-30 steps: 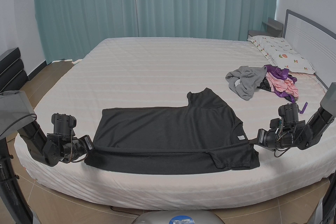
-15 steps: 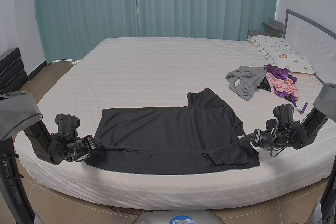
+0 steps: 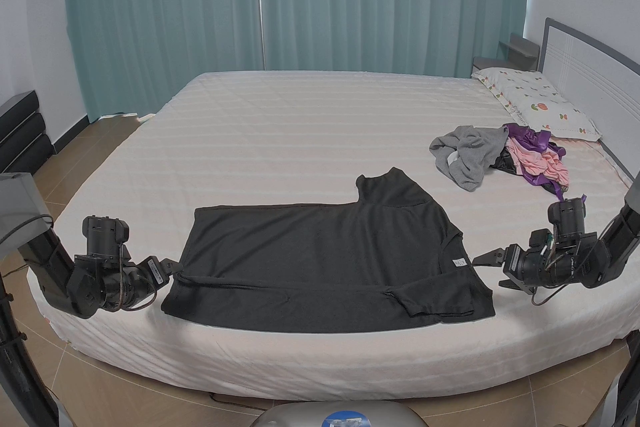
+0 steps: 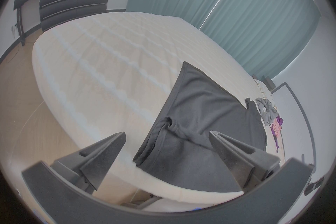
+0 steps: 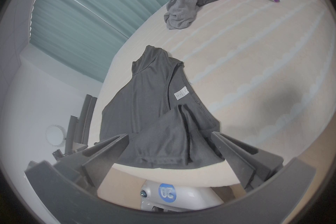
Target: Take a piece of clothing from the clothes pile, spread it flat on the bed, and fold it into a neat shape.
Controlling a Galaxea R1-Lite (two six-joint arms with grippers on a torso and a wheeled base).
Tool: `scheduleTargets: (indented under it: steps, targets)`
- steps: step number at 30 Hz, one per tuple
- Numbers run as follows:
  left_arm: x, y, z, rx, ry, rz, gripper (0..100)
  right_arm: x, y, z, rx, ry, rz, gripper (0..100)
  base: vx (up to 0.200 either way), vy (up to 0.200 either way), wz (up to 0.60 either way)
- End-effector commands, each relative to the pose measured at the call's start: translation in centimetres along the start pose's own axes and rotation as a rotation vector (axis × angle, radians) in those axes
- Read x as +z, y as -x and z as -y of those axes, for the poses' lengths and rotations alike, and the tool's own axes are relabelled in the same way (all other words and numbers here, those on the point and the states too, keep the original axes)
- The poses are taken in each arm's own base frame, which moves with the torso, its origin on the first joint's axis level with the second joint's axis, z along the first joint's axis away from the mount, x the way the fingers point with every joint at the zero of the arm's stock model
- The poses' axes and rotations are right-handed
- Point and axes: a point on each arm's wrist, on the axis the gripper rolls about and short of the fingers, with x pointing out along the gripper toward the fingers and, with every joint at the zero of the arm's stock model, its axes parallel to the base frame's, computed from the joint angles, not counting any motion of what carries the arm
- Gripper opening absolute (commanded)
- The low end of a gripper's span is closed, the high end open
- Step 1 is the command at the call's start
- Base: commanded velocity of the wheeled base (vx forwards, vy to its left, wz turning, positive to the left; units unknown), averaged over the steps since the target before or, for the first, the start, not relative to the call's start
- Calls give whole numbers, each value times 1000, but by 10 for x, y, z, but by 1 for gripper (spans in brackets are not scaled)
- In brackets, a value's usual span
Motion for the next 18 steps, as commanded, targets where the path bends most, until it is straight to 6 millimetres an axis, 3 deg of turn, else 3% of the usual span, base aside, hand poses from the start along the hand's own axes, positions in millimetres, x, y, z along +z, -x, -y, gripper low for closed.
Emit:
scheduleTargets:
  steps: [1, 7, 18]
  targets:
    - [-6, 24, -7, -15, 41, -15, 100, -3, 25, 13, 32, -44, 11, 100, 0, 0, 0]
    - [-7, 23, -4, -43, 223, -35, 100, -18, 15, 27, 64, -58, -1, 100, 0, 0, 0]
    - [-14, 22, -10, -57, 276, -95, 100, -36, 21, 35, 162, -126, 12, 100, 0, 0, 0]
